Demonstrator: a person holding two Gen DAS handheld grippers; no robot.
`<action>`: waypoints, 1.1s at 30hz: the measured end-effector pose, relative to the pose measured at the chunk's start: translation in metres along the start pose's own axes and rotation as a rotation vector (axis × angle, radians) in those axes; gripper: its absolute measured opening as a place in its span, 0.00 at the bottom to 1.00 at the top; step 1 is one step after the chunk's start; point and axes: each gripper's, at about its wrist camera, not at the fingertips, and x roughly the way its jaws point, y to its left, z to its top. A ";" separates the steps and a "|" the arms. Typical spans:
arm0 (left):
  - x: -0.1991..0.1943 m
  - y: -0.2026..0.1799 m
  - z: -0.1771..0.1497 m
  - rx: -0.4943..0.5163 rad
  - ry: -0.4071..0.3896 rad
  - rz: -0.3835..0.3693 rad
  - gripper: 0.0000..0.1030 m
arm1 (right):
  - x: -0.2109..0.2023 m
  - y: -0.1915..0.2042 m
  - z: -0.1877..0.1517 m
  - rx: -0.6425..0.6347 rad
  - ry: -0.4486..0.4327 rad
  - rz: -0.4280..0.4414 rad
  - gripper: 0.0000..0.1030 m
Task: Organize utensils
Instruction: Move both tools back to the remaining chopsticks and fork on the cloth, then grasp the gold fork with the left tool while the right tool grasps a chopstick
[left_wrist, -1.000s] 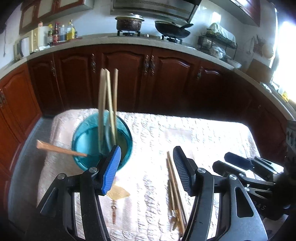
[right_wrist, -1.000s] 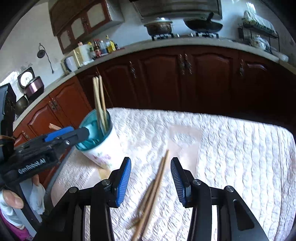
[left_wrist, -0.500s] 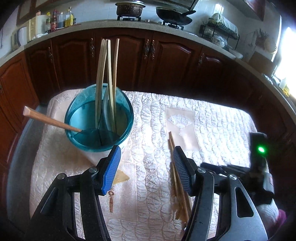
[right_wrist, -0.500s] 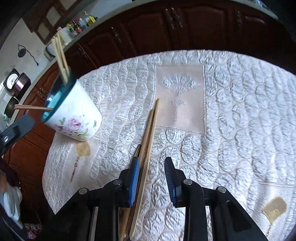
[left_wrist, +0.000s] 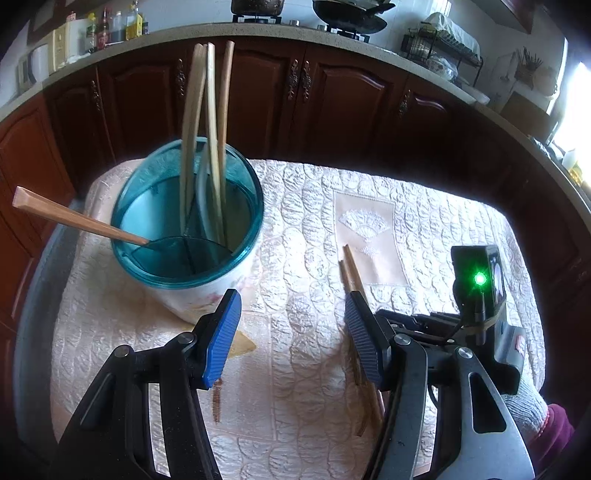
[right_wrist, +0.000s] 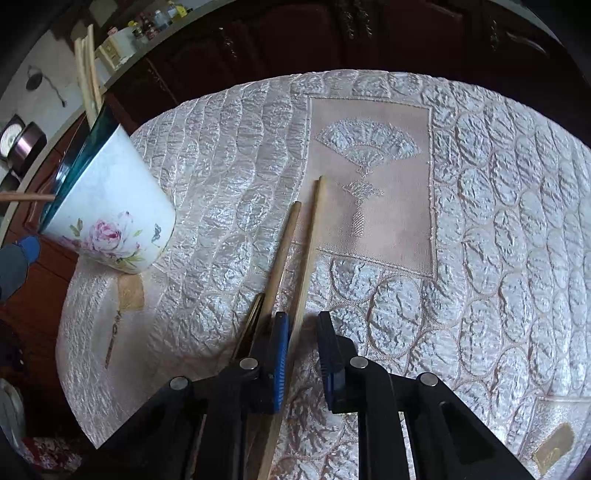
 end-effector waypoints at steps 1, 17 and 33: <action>0.001 -0.001 0.000 0.001 0.004 -0.001 0.57 | 0.002 0.001 0.001 -0.004 -0.001 -0.007 0.10; 0.036 -0.014 -0.024 0.038 0.152 -0.086 0.54 | -0.038 -0.058 -0.022 0.155 -0.039 -0.005 0.09; 0.096 -0.045 -0.053 0.140 0.343 -0.126 0.24 | -0.075 -0.059 -0.043 0.146 -0.048 0.032 0.09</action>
